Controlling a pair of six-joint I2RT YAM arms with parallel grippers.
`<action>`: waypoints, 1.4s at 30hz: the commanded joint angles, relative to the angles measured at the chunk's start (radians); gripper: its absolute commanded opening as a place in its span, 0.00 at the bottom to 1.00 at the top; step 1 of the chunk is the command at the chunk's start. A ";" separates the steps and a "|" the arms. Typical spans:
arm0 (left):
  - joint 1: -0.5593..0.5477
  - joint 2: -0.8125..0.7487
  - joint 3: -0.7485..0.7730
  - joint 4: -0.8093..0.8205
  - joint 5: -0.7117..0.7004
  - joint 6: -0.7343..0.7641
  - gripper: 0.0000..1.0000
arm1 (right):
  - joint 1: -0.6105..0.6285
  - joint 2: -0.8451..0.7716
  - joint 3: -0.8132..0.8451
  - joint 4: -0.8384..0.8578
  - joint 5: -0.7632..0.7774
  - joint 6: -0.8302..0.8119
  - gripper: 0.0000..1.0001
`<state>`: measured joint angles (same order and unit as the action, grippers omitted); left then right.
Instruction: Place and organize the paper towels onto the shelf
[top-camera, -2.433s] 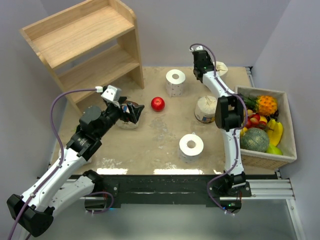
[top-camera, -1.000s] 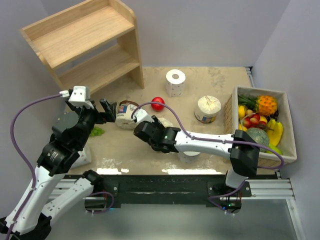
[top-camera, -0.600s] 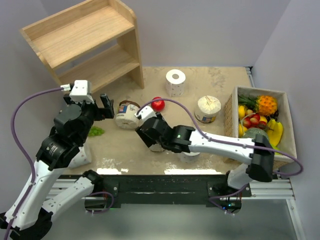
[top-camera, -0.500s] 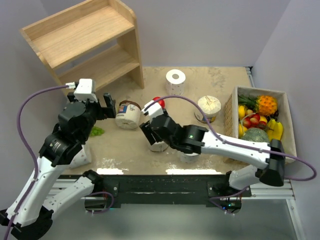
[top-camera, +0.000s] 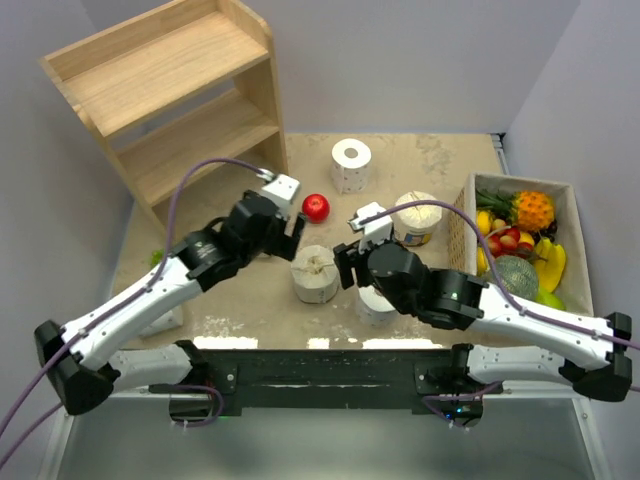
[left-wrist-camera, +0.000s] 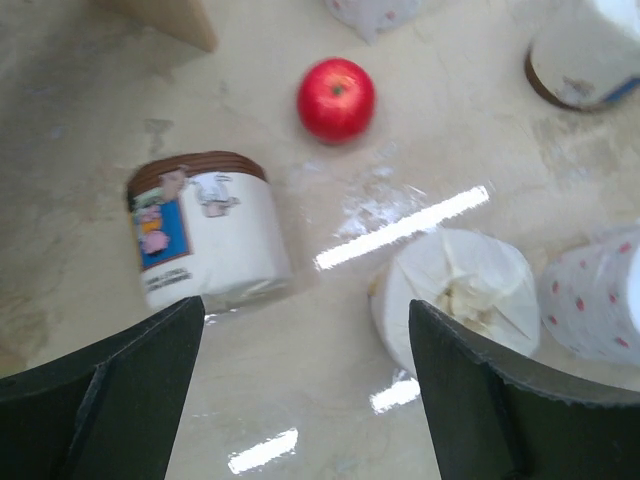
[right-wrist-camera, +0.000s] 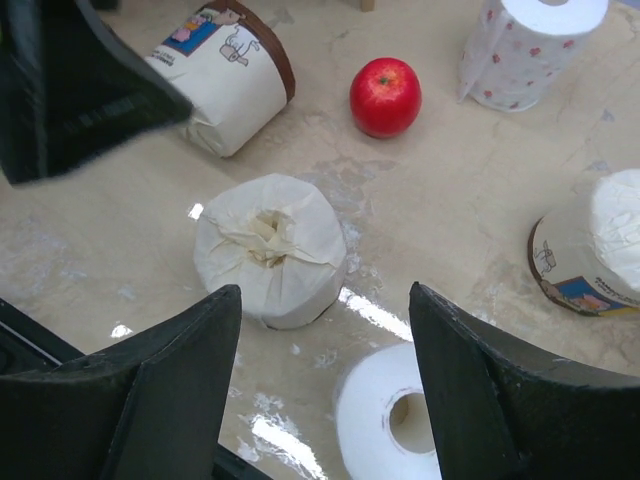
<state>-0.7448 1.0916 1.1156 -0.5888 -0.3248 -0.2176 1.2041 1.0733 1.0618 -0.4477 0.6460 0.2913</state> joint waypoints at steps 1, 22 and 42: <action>-0.189 0.138 0.067 0.033 -0.082 -0.029 0.88 | 0.002 -0.122 -0.054 0.064 0.064 0.062 0.72; -0.304 0.401 0.067 0.139 0.044 -0.026 0.85 | 0.002 -0.335 -0.112 0.032 0.167 0.085 0.74; -0.304 0.421 -0.065 0.205 0.082 -0.062 0.63 | 0.002 -0.352 -0.117 0.032 0.176 0.088 0.75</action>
<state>-1.0458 1.5208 1.0561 -0.4240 -0.2569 -0.2546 1.2041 0.7300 0.9459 -0.4408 0.7776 0.3550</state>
